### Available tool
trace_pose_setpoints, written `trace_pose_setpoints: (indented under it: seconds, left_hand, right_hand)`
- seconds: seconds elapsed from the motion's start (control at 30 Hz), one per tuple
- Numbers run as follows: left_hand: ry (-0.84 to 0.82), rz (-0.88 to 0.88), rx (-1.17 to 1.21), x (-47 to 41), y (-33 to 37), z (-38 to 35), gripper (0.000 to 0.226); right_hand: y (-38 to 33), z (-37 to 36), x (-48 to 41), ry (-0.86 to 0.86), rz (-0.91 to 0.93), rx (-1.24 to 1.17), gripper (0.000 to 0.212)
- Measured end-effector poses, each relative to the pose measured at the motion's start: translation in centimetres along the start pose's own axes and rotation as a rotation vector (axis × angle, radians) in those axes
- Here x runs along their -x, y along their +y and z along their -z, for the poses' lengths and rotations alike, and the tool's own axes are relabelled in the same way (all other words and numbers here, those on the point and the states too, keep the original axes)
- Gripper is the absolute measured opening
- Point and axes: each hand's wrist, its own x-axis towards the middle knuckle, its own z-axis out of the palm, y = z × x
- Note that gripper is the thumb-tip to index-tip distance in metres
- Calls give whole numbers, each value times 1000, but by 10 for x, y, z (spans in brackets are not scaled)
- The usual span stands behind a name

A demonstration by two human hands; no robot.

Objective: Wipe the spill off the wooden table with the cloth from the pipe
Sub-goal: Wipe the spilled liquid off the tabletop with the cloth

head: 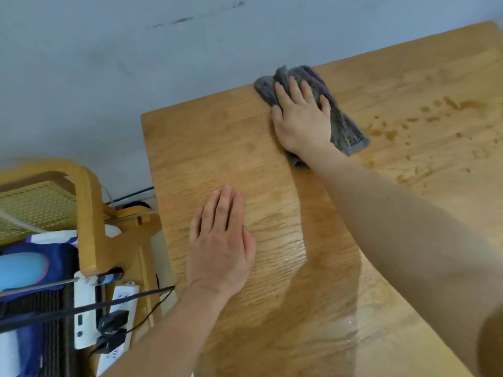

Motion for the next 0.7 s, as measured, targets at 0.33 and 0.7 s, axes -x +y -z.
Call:
trace_pose_setpoints:
  seconds: [0.33, 0.7]
  left_hand:
    - [21, -12, -9, 2, -1, -1, 56]
    - [65, -4, 23, 5, 1, -1, 57]
  right_hand:
    - [22, 1, 34, 49, 113, 56, 53]
    - [-36, -19, 121, -78, 360, -13, 53]
